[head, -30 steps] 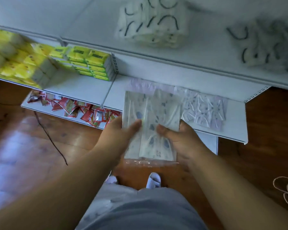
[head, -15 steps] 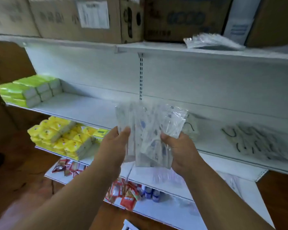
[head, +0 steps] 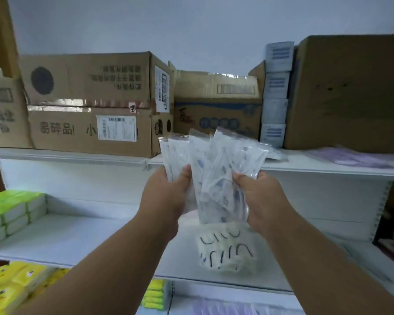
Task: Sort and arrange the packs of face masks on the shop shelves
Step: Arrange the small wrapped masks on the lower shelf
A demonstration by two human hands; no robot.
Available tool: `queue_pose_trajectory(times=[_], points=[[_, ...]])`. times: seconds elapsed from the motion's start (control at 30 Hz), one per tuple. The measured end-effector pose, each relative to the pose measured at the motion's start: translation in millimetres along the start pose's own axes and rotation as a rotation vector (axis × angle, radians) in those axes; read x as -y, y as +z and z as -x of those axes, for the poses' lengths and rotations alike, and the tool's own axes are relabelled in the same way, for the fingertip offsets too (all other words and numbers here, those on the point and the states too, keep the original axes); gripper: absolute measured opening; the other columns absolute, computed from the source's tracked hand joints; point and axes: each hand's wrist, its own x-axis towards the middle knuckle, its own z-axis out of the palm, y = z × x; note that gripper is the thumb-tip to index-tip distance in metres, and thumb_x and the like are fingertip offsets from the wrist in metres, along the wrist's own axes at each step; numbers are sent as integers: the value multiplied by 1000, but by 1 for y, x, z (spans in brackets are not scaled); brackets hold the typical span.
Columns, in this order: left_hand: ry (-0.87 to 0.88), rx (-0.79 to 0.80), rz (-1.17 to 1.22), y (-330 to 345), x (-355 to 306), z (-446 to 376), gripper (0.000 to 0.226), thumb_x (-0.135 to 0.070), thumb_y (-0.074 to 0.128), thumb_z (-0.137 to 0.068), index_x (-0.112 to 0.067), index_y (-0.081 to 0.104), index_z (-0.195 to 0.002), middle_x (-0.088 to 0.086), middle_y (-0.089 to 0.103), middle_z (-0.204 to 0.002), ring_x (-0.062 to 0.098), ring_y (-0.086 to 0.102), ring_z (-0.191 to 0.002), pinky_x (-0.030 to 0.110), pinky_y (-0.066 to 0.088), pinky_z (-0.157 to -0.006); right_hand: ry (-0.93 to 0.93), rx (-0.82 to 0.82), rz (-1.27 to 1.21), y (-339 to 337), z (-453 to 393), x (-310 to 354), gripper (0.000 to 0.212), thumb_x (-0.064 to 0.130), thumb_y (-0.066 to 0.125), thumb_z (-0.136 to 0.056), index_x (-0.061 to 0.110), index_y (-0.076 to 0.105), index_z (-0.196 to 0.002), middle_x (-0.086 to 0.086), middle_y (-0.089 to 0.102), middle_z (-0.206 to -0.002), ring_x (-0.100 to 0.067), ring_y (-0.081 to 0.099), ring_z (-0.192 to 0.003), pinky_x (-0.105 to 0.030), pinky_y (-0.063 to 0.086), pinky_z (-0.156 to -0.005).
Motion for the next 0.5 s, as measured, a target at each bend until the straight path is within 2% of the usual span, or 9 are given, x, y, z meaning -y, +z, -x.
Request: queue_pose_trajectory(times=[0.07, 0.2, 0.3, 0.4, 0.5], points=[[7, 64, -32, 23, -9, -25, 27, -46, 53, -100, -24, 60, -114, -2, 69, -102, 16, 66, -89, 30, 55, -64, -65, -74, 59, -10, -24, 20, 9, 8, 63, -95, 14, 70, -92, -6, 76, -89, -22, 74, -79, -46, 61, -75], [-30, 175, 71, 76, -31, -75, 26, -35, 57, -100, -17, 61, -118, 1, 67, -99, 16, 65, -82, 36, 56, -71, -197, -177, 259, -29, -83, 56, 13, 9, 67, -91, 19, 64, -83, -5, 72, -90, -23, 69, -82, -43, 60, -80], [-32, 186, -36, 110, -45, -118, 24, -33, 61, -99, -15, 60, -114, 6, 66, -104, 17, 61, -83, 26, 56, -58, -228, -196, 340, -45, -137, 80, 12, 4, 66, -88, 16, 63, -89, -9, 70, -95, -22, 68, -82, -38, 59, -78], [-56, 146, -122, 140, -46, -168, 43, -48, 71, -88, -15, 64, -114, 8, 68, -105, 27, 64, -94, 42, 61, -78, -248, -173, 496, -58, -195, 97, 12, 5, 63, -91, 8, 61, -102, -8, 64, -97, -18, 60, -81, -31, 51, -75], [-20, 124, -247, 158, -34, -202, 50, -50, 74, -84, -12, 64, -115, 9, 69, -103, 28, 66, -93, 44, 61, -81, -236, -134, 668, -62, -244, 92, 25, 5, 61, -90, 2, 55, -114, -12, 58, -98, -19, 54, -74, -24, 44, -60]])
